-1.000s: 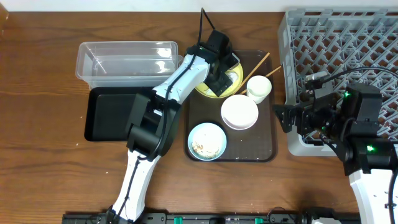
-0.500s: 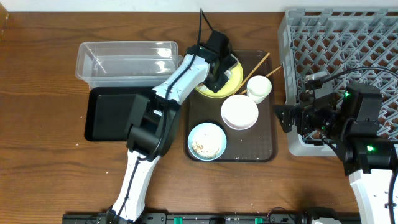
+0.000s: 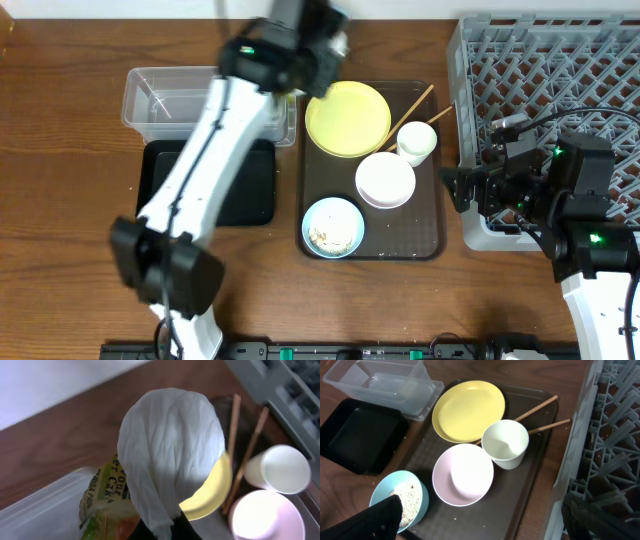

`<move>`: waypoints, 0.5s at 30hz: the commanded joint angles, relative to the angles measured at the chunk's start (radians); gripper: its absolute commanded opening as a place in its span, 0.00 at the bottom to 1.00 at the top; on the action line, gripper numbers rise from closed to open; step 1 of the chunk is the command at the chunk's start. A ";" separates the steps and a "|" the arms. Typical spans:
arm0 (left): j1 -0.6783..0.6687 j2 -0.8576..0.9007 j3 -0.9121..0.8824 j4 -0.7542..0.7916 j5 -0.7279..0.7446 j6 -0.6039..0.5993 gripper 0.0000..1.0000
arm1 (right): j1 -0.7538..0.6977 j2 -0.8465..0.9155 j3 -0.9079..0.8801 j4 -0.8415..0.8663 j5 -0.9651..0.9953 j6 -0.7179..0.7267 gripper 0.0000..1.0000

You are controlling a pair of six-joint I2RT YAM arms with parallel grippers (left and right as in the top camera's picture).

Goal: Sort waste into correct bins and load items into the dishwasher rack
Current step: 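Carry the wrapper and tissue left and drop them into the clear bin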

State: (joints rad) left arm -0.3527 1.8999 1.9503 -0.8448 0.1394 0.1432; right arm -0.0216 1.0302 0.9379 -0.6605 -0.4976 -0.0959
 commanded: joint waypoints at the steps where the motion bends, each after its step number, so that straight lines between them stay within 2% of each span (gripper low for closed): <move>1: 0.092 0.048 -0.031 -0.034 -0.079 -0.048 0.06 | 0.016 -0.003 0.017 0.002 0.000 -0.013 0.99; 4: 0.165 0.061 -0.077 -0.034 -0.084 -0.012 0.06 | 0.016 -0.003 0.017 0.003 0.000 -0.014 0.99; 10: 0.275 0.106 -0.161 -0.051 -0.080 0.402 0.06 | 0.016 -0.003 0.017 0.008 0.000 -0.013 0.99; 14: 0.312 0.138 -0.167 -0.050 -0.077 0.459 0.06 | 0.016 -0.003 0.017 0.018 0.000 -0.007 0.99; 15: 0.315 0.141 -0.167 -0.050 -0.077 0.459 0.11 | 0.016 -0.003 0.017 0.018 0.000 -0.006 0.99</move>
State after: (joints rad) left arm -0.0494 2.0399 1.7805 -0.8936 0.0669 0.4862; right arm -0.0216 1.0302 0.9379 -0.6468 -0.4976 -0.0956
